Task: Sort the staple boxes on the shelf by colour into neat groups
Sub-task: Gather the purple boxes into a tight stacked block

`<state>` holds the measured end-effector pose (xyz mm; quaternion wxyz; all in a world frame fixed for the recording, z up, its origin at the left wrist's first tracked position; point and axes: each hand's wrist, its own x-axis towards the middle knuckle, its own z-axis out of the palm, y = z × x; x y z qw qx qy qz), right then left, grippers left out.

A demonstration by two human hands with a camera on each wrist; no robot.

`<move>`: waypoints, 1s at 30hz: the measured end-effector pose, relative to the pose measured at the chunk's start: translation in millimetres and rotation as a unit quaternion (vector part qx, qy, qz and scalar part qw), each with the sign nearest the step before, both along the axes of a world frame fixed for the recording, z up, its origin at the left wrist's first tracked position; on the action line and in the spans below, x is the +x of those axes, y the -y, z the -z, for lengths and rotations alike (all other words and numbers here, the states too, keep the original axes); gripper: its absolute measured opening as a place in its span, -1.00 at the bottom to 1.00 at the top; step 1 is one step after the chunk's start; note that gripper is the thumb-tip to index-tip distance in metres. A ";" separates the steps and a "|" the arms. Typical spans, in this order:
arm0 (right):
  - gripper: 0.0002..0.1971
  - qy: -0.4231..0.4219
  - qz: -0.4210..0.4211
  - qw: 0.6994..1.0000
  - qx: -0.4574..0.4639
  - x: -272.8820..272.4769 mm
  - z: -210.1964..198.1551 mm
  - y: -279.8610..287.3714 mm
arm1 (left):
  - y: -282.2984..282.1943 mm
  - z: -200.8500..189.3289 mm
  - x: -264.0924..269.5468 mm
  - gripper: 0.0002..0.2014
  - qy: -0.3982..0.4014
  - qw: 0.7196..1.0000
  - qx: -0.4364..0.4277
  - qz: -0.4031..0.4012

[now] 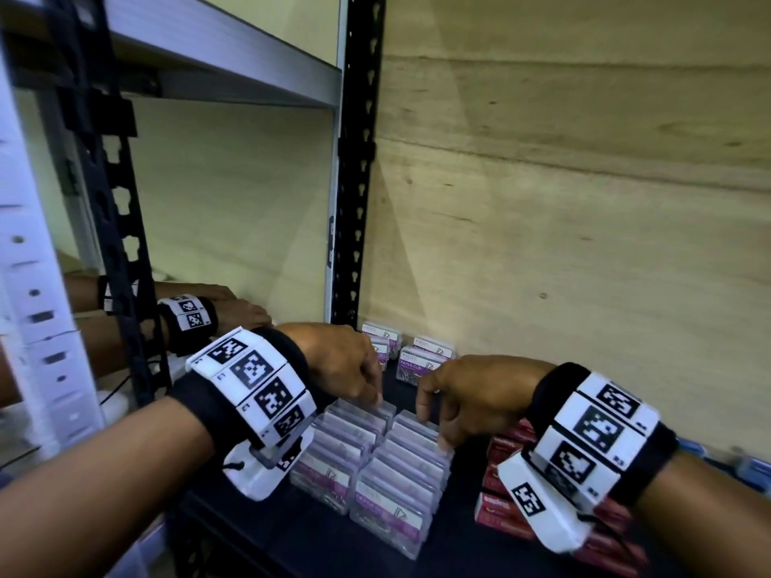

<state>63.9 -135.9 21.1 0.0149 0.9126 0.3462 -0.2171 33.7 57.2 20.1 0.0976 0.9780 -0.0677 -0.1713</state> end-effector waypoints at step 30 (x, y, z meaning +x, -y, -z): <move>-0.77 0.112 0.059 0.992 -0.004 96.4 9.0 -30.5 | -55.8 11.8 99.3 -0.65 0.073 0.995 0.070 -0.022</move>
